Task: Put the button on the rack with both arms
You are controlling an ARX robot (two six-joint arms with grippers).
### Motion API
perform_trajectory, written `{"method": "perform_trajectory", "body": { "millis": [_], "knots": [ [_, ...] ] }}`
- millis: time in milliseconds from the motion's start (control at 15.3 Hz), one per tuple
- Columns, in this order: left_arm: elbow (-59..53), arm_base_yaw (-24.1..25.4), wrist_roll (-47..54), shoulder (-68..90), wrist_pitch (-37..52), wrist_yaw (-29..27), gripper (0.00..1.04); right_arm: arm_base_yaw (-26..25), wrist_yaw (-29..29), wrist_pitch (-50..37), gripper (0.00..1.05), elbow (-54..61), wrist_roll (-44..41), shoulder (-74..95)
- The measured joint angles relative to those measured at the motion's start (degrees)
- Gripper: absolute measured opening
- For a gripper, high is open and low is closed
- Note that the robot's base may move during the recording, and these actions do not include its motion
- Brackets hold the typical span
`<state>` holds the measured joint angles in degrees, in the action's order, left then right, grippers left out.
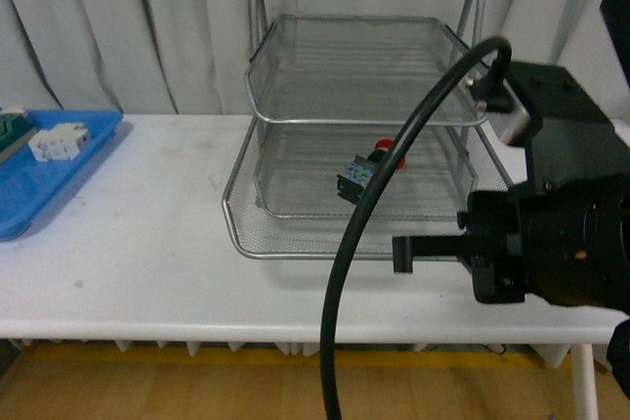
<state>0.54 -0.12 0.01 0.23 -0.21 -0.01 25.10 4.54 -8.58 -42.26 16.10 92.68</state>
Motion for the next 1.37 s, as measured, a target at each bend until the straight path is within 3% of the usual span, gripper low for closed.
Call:
{"method": "perform_trajectory", "body": {
  "millis": [521, 1369],
  "knots": [
    [0.0, 0.0, 0.0, 0.0, 0.0, 0.0, 0.98, 3.3, 0.3, -3.1, 0.02, -1.5, 1.9, 10.1],
    [0.0, 0.0, 0.0, 0.0, 0.0, 0.0, 0.98, 1.4, 2.2, 0.8, 0.02, -13.4, 0.7, 17.9]
  ]
}}
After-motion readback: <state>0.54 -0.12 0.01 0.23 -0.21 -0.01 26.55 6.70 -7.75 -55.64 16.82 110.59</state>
